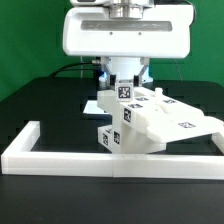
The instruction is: Assemble chair
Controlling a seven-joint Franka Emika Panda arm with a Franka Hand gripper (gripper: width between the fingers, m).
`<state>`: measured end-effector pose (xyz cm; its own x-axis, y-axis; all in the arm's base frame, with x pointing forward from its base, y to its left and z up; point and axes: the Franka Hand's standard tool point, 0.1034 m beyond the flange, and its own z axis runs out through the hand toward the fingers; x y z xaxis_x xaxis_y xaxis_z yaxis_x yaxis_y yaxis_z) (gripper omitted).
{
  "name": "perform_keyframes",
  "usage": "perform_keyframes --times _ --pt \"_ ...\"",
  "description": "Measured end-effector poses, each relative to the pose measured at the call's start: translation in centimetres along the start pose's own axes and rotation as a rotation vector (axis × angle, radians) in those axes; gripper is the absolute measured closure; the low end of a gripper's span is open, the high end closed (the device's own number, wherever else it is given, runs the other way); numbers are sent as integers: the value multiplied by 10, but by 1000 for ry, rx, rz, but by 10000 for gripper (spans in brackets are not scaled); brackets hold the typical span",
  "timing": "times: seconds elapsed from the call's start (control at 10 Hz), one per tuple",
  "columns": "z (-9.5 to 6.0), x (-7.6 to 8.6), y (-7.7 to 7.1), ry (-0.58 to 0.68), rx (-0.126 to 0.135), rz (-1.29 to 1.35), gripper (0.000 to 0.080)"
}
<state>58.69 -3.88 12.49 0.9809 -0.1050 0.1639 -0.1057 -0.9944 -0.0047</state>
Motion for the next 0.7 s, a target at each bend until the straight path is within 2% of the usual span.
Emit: perform_keyframes --times 0.7 --pt "0 0 1 1 2 549 512"
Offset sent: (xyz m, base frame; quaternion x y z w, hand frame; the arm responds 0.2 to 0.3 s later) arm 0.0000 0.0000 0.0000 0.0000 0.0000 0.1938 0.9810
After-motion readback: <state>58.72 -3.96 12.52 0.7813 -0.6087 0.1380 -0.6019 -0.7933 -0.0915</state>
